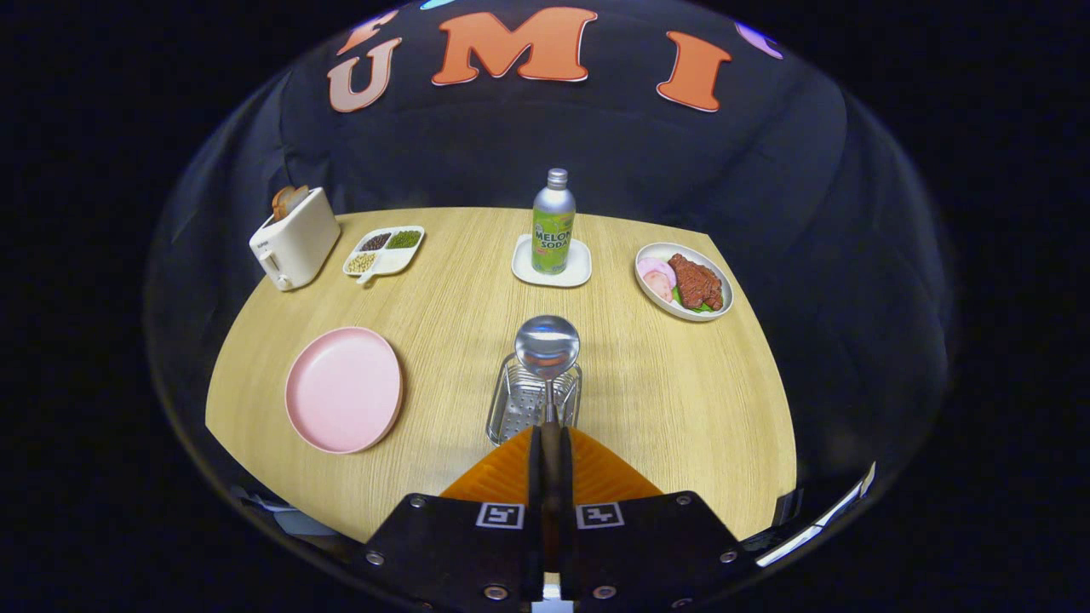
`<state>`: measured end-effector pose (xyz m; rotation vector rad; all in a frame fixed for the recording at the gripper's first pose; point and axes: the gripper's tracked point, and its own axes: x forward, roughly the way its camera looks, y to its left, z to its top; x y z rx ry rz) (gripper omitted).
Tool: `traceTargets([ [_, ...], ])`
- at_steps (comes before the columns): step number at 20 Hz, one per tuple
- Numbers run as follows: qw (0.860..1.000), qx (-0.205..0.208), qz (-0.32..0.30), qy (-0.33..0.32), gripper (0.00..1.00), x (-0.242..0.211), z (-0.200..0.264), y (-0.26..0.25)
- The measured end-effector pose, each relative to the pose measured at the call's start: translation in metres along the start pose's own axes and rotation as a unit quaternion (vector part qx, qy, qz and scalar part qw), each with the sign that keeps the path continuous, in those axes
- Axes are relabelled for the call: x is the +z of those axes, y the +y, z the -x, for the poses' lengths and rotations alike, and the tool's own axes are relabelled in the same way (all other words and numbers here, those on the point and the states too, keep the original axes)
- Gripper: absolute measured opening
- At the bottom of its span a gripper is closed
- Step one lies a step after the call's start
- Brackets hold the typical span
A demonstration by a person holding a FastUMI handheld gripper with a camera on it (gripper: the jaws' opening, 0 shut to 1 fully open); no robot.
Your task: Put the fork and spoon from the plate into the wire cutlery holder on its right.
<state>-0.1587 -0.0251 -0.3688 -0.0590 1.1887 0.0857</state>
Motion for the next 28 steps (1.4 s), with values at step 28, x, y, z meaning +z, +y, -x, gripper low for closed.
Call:
traceTargets([
  [28,0.912,-0.014,-0.045,-0.408,0.27,0.215,0.164,-0.037],
])
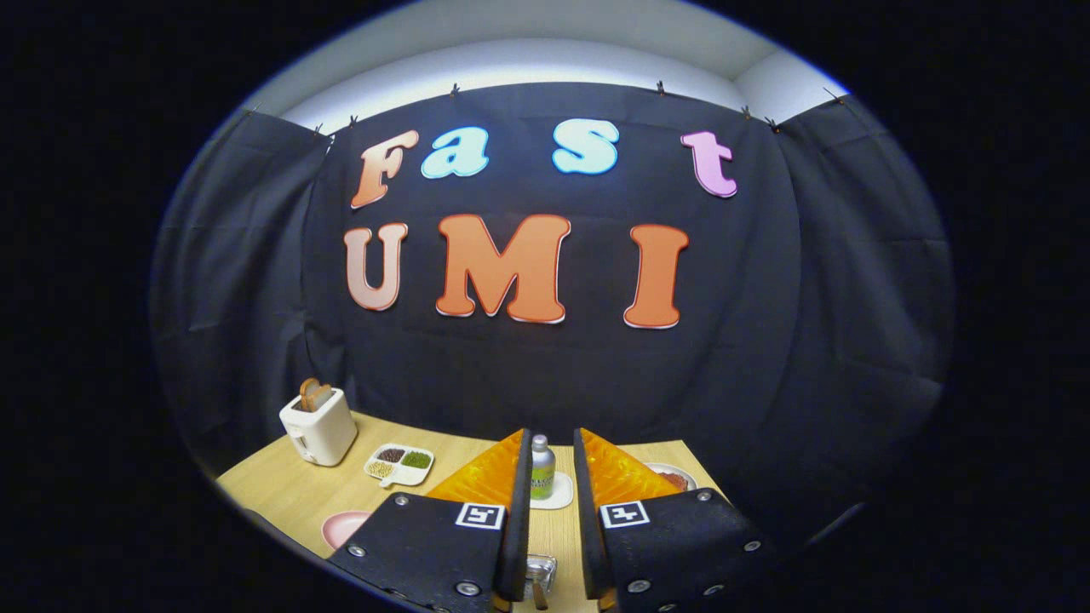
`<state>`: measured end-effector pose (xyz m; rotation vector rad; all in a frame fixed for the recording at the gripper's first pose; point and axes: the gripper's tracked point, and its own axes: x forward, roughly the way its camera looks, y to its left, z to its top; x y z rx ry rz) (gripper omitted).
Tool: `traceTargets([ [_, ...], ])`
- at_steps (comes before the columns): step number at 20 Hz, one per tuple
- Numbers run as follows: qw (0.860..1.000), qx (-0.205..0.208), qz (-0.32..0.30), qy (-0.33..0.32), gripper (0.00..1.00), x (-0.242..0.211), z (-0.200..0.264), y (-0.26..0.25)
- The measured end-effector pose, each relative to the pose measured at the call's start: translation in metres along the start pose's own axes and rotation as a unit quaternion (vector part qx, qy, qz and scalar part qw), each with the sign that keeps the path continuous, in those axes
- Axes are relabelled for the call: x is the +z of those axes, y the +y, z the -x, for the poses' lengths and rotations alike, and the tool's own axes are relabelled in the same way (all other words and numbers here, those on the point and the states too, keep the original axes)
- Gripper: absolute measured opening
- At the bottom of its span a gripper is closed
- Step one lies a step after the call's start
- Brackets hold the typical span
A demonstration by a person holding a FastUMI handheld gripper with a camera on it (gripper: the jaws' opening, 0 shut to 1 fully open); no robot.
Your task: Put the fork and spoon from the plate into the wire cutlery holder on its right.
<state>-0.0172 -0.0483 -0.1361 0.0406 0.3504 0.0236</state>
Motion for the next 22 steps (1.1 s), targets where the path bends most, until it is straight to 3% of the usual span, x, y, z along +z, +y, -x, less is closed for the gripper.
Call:
traceTargets([
  [11,0.995,-0.001,0.007,-0.095,0.83,0.069,0.022,0.011],
  [22,0.987,0.013,0.017,-0.162,0.96,0.096,0.037,0.028],
])
